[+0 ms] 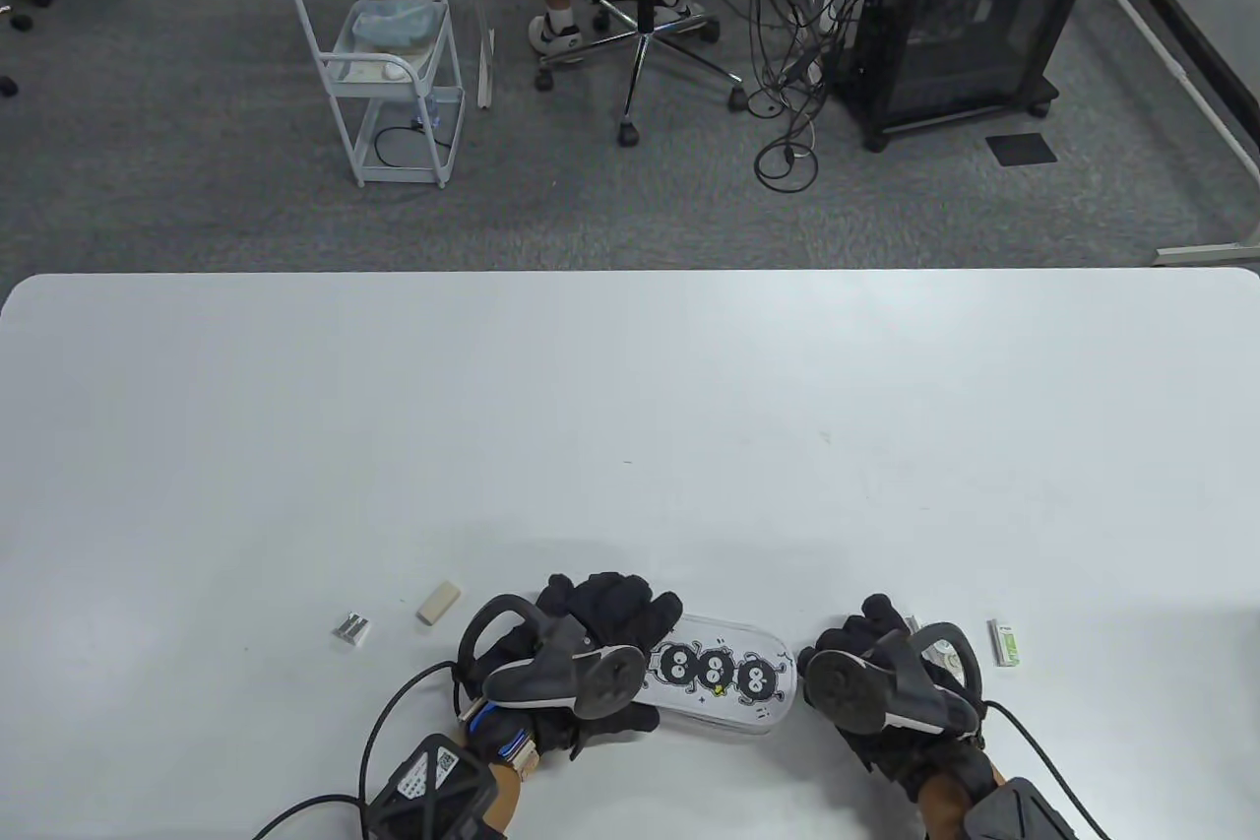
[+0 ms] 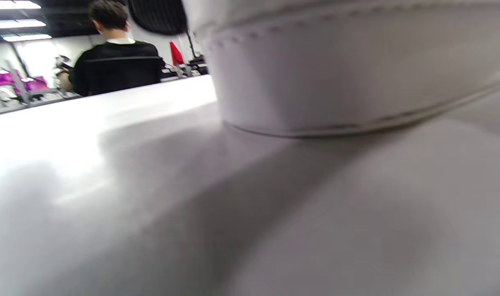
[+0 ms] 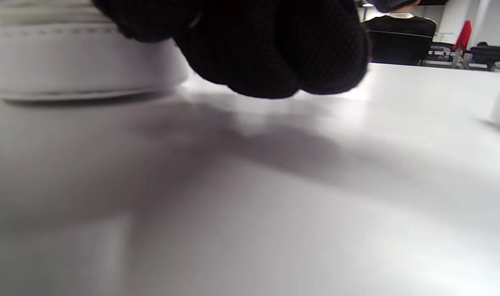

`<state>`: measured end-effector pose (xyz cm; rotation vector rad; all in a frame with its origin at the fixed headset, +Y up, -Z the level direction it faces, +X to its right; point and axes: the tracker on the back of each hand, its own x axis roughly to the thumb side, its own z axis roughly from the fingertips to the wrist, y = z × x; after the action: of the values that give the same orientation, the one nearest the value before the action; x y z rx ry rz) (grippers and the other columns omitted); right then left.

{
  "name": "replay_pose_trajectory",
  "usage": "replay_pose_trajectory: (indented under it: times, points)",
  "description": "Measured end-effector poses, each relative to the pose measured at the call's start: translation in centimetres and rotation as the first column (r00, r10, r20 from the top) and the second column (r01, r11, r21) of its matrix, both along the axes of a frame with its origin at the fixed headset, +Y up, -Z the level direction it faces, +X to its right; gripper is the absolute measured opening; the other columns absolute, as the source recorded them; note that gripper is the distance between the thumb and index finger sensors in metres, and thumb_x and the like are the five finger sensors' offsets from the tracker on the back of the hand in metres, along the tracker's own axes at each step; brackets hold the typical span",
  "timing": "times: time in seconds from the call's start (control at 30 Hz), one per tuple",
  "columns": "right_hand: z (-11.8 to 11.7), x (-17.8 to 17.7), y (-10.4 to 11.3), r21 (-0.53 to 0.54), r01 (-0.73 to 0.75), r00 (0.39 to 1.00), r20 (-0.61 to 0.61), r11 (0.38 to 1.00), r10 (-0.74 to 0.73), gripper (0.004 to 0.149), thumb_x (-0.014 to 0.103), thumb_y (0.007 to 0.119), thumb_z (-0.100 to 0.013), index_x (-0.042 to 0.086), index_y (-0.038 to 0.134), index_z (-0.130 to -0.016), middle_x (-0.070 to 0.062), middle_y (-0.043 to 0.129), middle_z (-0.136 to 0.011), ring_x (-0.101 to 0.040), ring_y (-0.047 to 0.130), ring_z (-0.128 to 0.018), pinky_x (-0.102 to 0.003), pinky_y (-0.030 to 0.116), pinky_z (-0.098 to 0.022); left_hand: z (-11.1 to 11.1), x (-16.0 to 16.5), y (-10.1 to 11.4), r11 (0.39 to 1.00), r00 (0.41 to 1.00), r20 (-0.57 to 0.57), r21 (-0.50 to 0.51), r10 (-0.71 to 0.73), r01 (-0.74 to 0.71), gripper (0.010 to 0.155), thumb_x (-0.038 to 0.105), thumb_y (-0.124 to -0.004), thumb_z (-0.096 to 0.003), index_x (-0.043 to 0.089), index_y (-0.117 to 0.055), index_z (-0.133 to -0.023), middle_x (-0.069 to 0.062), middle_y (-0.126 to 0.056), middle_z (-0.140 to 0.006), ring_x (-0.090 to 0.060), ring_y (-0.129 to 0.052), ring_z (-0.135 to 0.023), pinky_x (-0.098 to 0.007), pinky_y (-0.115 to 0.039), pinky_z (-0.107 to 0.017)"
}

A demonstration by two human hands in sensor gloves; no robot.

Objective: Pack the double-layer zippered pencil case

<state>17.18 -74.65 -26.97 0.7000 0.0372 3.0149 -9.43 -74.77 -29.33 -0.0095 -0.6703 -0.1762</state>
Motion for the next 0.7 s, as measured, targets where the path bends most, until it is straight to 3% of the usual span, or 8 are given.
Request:
replay_pose_trajectory:
  times: [0.1, 0.2, 0.27, 0.5, 0.57, 0.63, 0.7]
  points:
    - [0.7, -1.0, 0.0, 0.024, -0.035, 0.999, -0.017, 0.999, 0.035, 0.044, 0.042, 0.076, -0.038, 0.021, 0.087, -0.075, 0.002, 0.097, -0.06, -0.024, 0.093, -0.062, -0.052, 0.059, -0.067, -0.2, 0.4, 0.4, 1.0, 0.993, -0.113, 0.019, -0.016, 0.019, 0.098, 0.092, -0.055, -0.0316, 0.038, -0.017, -0.104, -0.003, -0.053, -0.109, -0.031, -0.076, -0.096, -0.046, -0.079, -0.057]
    - [1.5, -2.2, 0.4, -0.086, 0.228, 0.974, 0.031, 0.97, -0.226, 0.047, 0.039, 0.077, -0.039, 0.006, 0.086, -0.071, -0.002, 0.096, -0.054, -0.027, 0.093, -0.055, -0.051, 0.062, -0.064, -0.4, -0.1, 0.8, 0.993, 0.979, -0.185, -0.076, 0.081, -0.096, 0.099, 0.094, -0.056, -0.0321, 0.036, -0.024, -0.106, -0.005, -0.06, -0.105, -0.032, -0.081, -0.089, -0.043, -0.082, -0.05]
    - [1.5, -2.8, 0.6, -0.082, 0.312, 0.949, 0.075, 0.947, -0.306, 0.047, 0.038, 0.077, -0.039, 0.002, 0.086, -0.068, -0.003, 0.095, -0.05, -0.028, 0.092, -0.051, -0.051, 0.063, -0.063, 0.0, -0.2, 0.7, 0.982, 0.965, -0.203, -0.052, 0.165, -0.179, 0.099, 0.094, -0.058, -0.0333, 0.033, -0.03, -0.106, -0.007, -0.065, -0.103, -0.034, -0.084, -0.085, -0.044, -0.083, -0.046]
    - [3.0, -7.8, -0.6, -0.074, 0.185, 0.983, 0.01, 0.98, -0.184, 0.047, 0.039, 0.077, -0.039, 0.003, 0.086, -0.068, -0.001, 0.097, -0.05, -0.026, 0.095, -0.049, -0.053, 0.07, -0.054, 2.3, 2.5, 1.2, 0.984, 0.97, -0.204, -0.09, 0.135, -0.156, 0.096, 0.088, -0.055, -0.0373, 0.027, -0.031, -0.107, -0.012, -0.061, -0.107, -0.039, -0.084, -0.087, -0.046, -0.085, -0.045]
    - [3.1, -7.5, -0.8, -0.075, 0.184, 0.983, 0.001, 0.98, -0.184, 0.046, 0.039, 0.078, -0.039, 0.004, 0.087, -0.068, 0.0, 0.098, -0.051, -0.026, 0.096, -0.05, -0.052, 0.07, -0.055, 3.1, 2.9, 1.4, 0.981, 0.982, -0.168, -0.159, 0.085, -0.112, 0.095, 0.082, -0.057, -0.0393, 0.022, -0.027, -0.107, -0.019, -0.052, -0.11, -0.046, -0.077, -0.092, -0.053, -0.079, -0.055]
    - [2.8, -6.3, -0.9, -0.084, 0.17, 0.985, 0.008, 0.982, -0.17, 0.046, 0.039, 0.079, -0.039, 0.006, 0.088, -0.07, -0.001, 0.099, -0.053, -0.027, 0.095, -0.052, -0.052, 0.068, -0.059, 4.1, 3.3, 2.2, 0.979, 0.996, -0.093, -0.205, -0.004, -0.015, 0.094, 0.079, -0.056, -0.0404, 0.02, -0.026, -0.107, -0.025, -0.049, -0.11, -0.046, -0.078, -0.091, -0.05, -0.077, -0.059]
    - [2.2, -5.1, -0.8, -0.047, 0.144, 0.989, 0.043, 0.988, -0.142, 0.046, 0.039, 0.079, -0.039, 0.01, 0.088, -0.074, -0.001, 0.098, -0.057, -0.028, 0.094, -0.056, -0.052, 0.066, -0.06, 4.6, 3.1, 3.2, 0.984, 0.998, -0.065, -0.181, -0.005, -0.007, 0.082, 0.074, -0.051, -0.0447, 0.024, -0.036, -0.108, -0.022, -0.062, -0.107, -0.034, -0.092, -0.084, -0.046, -0.081, -0.057]
